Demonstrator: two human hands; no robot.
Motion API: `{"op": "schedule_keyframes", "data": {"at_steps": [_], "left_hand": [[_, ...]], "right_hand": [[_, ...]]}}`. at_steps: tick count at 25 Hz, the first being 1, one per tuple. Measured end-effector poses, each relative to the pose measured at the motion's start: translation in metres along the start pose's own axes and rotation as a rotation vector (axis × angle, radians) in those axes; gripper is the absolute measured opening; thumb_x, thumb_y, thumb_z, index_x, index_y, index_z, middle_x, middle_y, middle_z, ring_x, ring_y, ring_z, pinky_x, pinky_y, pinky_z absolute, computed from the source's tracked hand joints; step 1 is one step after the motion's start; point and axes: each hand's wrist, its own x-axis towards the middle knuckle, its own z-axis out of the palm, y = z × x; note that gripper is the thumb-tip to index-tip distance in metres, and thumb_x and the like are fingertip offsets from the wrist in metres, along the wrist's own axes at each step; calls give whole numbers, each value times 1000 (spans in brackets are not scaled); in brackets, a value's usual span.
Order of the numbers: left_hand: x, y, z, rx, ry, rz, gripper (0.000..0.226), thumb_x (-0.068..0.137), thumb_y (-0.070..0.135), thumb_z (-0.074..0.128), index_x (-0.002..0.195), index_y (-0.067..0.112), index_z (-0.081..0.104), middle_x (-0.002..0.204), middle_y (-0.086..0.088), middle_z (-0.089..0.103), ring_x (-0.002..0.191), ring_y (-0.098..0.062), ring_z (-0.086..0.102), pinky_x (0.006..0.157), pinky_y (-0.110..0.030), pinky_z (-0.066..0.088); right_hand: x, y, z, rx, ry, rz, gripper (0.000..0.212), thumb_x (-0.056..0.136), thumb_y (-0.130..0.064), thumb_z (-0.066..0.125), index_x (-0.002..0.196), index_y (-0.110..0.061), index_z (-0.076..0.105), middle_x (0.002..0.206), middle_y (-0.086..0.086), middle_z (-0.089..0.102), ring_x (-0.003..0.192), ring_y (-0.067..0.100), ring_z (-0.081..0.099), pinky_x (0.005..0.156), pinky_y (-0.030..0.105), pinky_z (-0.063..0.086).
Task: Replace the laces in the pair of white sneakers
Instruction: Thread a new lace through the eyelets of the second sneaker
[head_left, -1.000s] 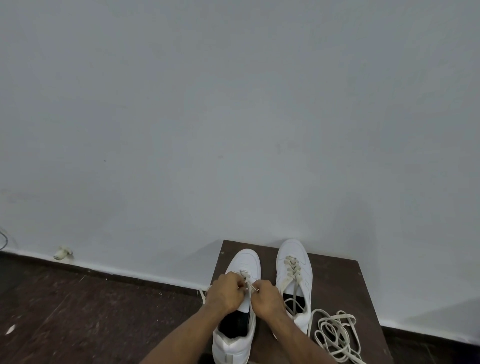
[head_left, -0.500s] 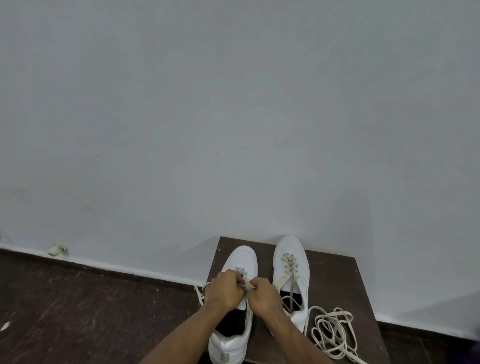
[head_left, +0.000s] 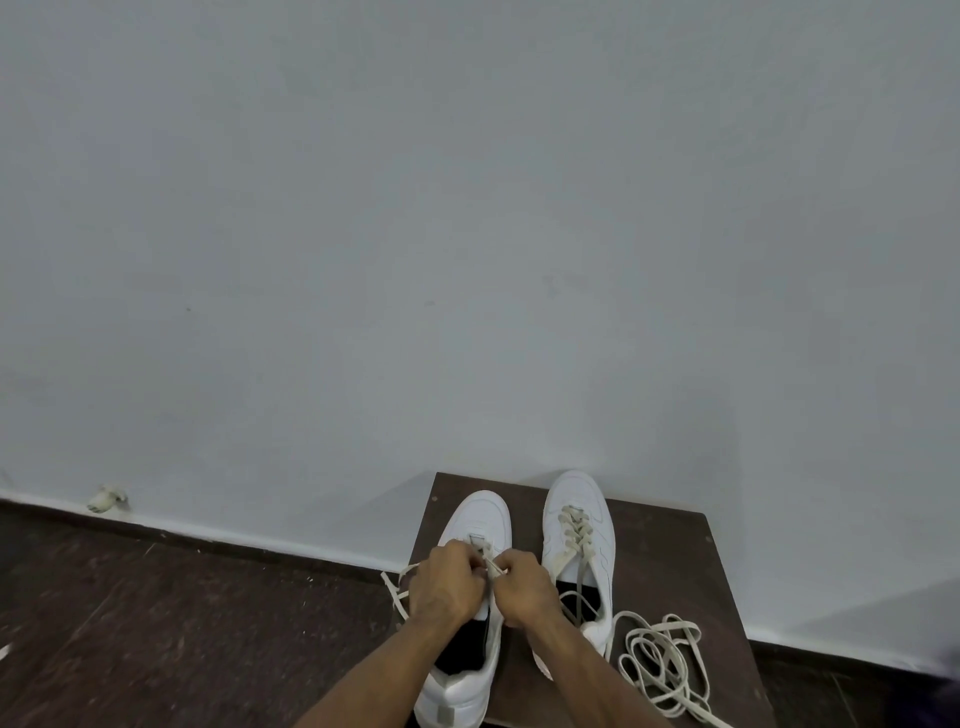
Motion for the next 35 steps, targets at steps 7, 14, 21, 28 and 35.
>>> {"op": "schedule_keyframes", "data": {"at_steps": [7, 14, 21, 28, 35], "left_hand": [[2, 1, -6, 104, -3, 55, 22, 91, 25, 53, 105, 23, 69, 106, -1, 70, 99, -24, 66, 80, -35, 53], [1, -8, -10, 8, -89, 94, 27, 85, 15, 48, 91, 21, 73, 94, 2, 72, 91, -21, 66, 82, -39, 55], [4, 2, -9, -32, -74, -5, 30, 82, 13, 53, 101, 25, 73, 106, 0, 72, 99, -22, 66, 85, -35, 55], [2, -1, -15, -74, -84, 32, 21, 82, 14, 56, 94, 30, 61, 99, 9, 68, 95, -15, 63, 81, -35, 54], [-37, -27, -18, 131, 91, 190, 29, 90, 27, 56, 117, 33, 49, 119, 14, 50, 105, -10, 52, 80, -23, 41]], "right_hand": [[-1, -1, -5, 304, -113, 74, 25, 92, -22, 43, 71, -18, 58, 64, 1, 55, 56, 16, 51, 57, 27, 41], [8, 0, -3, 322, -92, 90, 25, 81, -3, 39, 71, -14, 59, 60, 8, 54, 49, 17, 47, 47, 22, 35], [13, 6, 7, 267, -12, 36, 30, 76, -1, 44, 63, -24, 58, 62, -2, 58, 65, 21, 57, 57, 29, 43], [24, 4, 8, -9, 32, -29, 12, 88, -21, 47, 84, -27, 57, 93, 4, 69, 83, 24, 68, 75, 37, 58], [8, -3, -48, 113, 22, -101, 17, 89, -9, 44, 89, -14, 60, 93, 7, 70, 83, 23, 69, 71, 35, 55]]}}
